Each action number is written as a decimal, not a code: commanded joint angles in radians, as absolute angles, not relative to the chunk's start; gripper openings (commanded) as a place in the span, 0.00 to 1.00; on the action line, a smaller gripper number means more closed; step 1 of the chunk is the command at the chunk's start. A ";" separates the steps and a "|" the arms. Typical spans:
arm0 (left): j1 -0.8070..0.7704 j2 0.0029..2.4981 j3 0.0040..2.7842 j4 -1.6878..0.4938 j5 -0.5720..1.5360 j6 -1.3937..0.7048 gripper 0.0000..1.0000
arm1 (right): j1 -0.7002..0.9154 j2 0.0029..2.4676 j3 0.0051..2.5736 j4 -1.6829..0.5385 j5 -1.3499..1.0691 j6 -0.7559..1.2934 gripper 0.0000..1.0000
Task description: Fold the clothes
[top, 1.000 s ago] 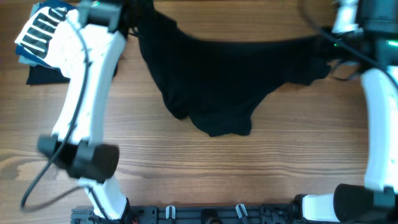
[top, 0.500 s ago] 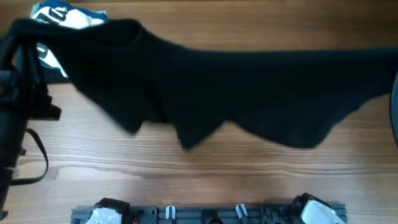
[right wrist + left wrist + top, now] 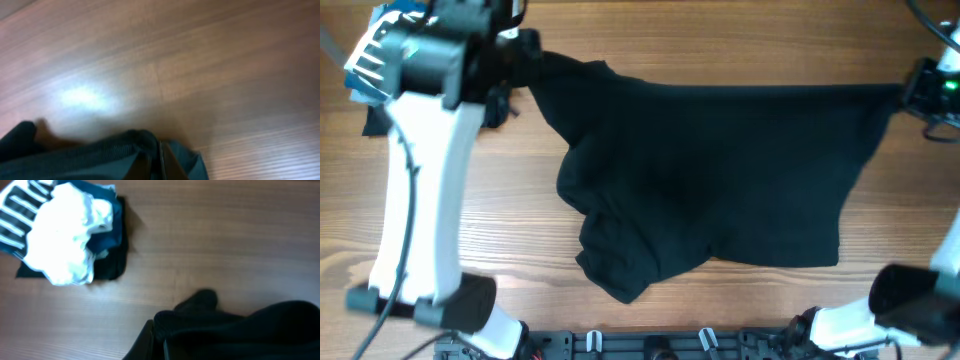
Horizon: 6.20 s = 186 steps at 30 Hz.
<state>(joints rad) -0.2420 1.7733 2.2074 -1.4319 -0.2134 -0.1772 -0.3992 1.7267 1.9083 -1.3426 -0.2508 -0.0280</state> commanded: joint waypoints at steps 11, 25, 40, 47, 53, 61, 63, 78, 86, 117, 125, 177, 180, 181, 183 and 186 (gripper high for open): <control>-0.233 2.302 2.212 -0.553 -0.262 -0.164 0.04 | -0.240 2.240 1.887 -0.508 -0.172 0.063 0.04; -0.238 2.357 2.213 -0.547 -0.259 -0.160 0.04 | -0.263 2.257 1.908 -0.603 -0.184 0.028 0.04; -0.253 2.222 2.209 -1.157 -0.113 -0.162 0.04 | -0.326 2.221 1.907 -0.899 -0.239 -0.024 0.04; -0.253 2.228 2.094 -1.177 -0.067 -0.162 0.08 | -0.326 2.222 1.906 -0.908 -0.227 -0.026 0.11; -0.253 2.228 2.094 -1.272 -0.068 -0.161 0.37 | -0.330 2.222 1.906 -0.979 -0.207 -0.024 0.31; -0.251 2.111 2.094 -1.345 -0.120 -0.173 1.00 | -0.316 2.098 1.907 -0.991 -0.297 0.002 0.81; -0.233 2.096 2.093 -1.364 0.002 -0.173 1.00 | -0.281 2.054 1.907 -1.028 -0.296 -0.025 0.81; -0.048 1.895 1.359 -0.844 0.531 -0.195 0.87 | -0.206 2.058 1.904 -1.063 -0.258 -0.049 0.82; 0.062 1.893 1.044 -0.534 0.695 -0.194 0.73 | -0.206 2.058 1.904 -1.060 -0.259 -0.041 0.83; -0.388 1.752 1.242 -0.672 -0.208 -0.219 1.00 | -0.206 2.058 1.904 -1.055 -0.263 0.001 0.85; -0.155 1.543 1.184 -0.823 -0.116 -0.657 0.88 | -0.206 2.058 1.904 -1.052 -0.263 0.001 0.86; -0.098 1.544 0.894 0.030 -0.263 -0.172 0.32 | -0.200 2.058 1.904 -1.065 -0.263 0.028 0.87; -0.098 1.544 0.894 0.026 -0.263 -0.160 0.22 | -0.200 2.058 1.904 -1.067 -0.263 0.026 0.87; -0.098 1.544 0.894 0.017 -0.263 -0.160 0.11 | -0.200 2.058 1.904 -1.067 -0.263 0.026 0.87; -0.098 1.544 0.894 -0.018 -0.273 -0.160 0.04 | -0.200 2.058 1.904 -1.068 -0.263 0.026 0.87; -0.098 1.534 0.896 -0.164 -0.252 -0.165 0.15 | -0.197 2.058 1.904 -1.121 -0.288 0.026 0.87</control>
